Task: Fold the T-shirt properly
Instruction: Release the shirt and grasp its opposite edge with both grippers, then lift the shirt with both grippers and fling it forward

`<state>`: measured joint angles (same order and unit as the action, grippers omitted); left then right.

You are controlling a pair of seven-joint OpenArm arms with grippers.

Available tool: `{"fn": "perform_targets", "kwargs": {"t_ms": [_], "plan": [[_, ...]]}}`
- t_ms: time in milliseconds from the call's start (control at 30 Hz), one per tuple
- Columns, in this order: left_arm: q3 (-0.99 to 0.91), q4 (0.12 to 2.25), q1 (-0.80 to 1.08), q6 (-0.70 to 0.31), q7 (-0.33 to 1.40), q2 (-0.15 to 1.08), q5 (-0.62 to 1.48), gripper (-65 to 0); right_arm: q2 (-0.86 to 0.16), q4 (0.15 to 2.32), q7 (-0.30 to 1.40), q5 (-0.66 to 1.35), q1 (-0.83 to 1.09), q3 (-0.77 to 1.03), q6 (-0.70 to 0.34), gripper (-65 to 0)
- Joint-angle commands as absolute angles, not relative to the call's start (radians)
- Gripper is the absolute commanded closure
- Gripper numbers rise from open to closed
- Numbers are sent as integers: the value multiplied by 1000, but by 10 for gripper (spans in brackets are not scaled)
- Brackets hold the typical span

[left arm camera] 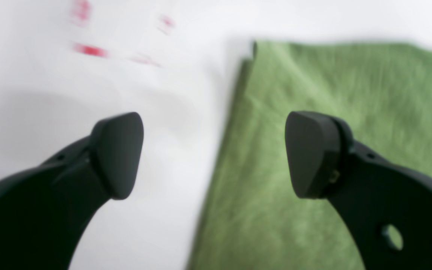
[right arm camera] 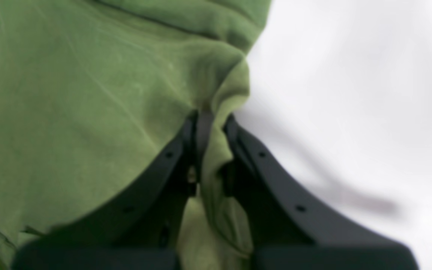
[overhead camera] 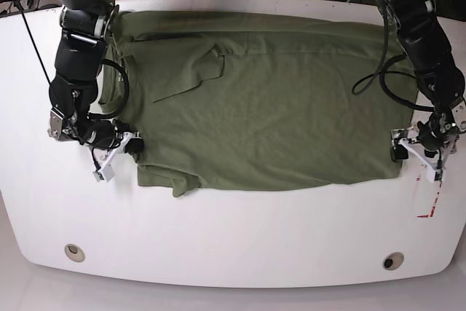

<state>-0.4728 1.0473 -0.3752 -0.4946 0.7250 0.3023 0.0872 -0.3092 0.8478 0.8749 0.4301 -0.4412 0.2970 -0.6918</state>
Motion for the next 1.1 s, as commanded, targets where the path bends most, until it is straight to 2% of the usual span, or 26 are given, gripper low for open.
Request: {"fn": "perform_targets", "kwargs": {"t_ms": [0,400,700,900,967,1067], "plan": [[-466,1000,-409,-499,642,325,108,-558,-325,865,862,449,-466,300,-698,0],[-463,760,-498,-504,547,321,108,-558,-323,865,863,450,-463,303,-698,-2],[-456,750,-509,-506,552,288,111,-556,-323,865,865,450,-463,303,-698,-2],[-386,750,-507,-506,550,272,114,-553,-323,865,865,450,-463,303,-698,0],[-389,750,-507,-506,547,272,114,-526,-323,865,865,450,-463,303,-698,0],[-389,750,-507,-506,544,272,114,-419,-323,865,865,450,-463,303,-698,0]]}}
